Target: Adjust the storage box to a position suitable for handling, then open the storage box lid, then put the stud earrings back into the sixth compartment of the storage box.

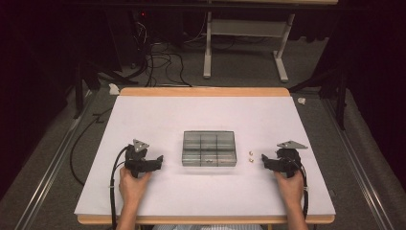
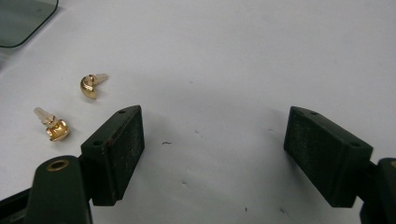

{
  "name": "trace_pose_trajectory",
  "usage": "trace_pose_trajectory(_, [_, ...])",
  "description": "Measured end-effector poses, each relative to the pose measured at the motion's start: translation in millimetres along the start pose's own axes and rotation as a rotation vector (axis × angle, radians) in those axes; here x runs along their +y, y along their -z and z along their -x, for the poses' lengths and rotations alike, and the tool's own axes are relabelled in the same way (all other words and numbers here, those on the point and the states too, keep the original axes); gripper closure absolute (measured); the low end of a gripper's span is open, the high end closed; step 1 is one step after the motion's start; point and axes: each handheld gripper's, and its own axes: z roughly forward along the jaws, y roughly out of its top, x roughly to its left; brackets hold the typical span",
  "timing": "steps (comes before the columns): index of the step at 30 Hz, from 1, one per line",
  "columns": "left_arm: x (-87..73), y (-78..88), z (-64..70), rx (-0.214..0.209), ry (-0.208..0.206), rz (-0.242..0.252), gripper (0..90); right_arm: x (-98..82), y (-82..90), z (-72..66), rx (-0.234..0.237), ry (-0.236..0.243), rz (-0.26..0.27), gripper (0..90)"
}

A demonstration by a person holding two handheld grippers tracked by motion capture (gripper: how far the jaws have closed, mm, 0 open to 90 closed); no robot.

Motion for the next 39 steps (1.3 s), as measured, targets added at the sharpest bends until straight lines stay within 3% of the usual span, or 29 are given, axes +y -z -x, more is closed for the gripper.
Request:
trace_pose_trajectory(33, [0.0,0.1,0.1,0.001,0.001,0.001,14.7,1.5,0.0,0.2,0.002,0.001,-0.01,20.9])
trace_pose_trajectory(39, [-0.1,0.1,0.2,0.002,0.001,0.002,14.7,1.4,1.3,0.8,0.004,-0.002,0.0,27.4])
